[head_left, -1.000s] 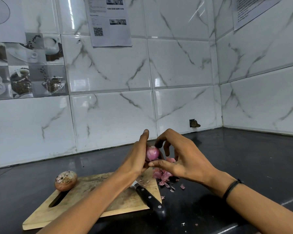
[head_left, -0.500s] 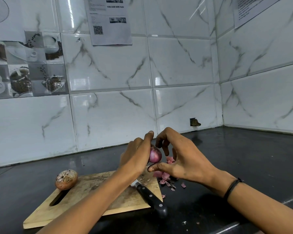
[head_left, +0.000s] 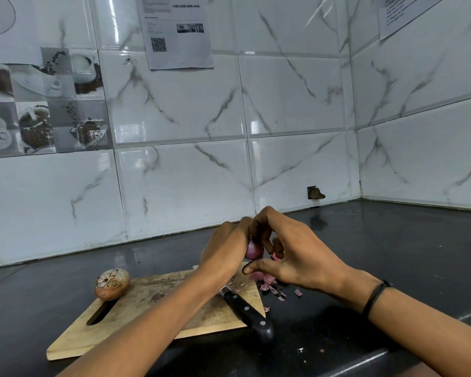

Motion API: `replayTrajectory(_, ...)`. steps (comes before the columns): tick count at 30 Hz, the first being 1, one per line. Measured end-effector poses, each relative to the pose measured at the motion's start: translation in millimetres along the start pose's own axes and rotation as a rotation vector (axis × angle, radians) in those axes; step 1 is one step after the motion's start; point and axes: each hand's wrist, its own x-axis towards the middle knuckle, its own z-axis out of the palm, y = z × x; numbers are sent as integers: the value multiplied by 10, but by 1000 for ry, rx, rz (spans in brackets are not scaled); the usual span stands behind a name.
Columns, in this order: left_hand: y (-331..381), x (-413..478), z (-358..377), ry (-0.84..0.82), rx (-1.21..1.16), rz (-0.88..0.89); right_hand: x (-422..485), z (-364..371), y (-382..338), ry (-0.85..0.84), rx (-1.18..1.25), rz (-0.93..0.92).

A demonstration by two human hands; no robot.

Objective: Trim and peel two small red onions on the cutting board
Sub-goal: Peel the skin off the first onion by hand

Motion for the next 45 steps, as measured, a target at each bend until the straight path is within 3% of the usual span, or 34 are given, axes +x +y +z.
replayTrajectory(15, -52, 74, -7, 19, -130, -21, -11, -46, 46, 88, -5, 51)
replayTrajectory(28, -55, 20, -135, -201, -431, -176, 11, -67, 48, 96, 118, 51)
replayTrajectory(36, -66, 52, -104, -138, -412, -76, -2, -80, 68, 135, 51, 105)
replayTrajectory(45, -92, 112, -134, -115, -548, -92, -13, -81, 134, 211, -79, 199)
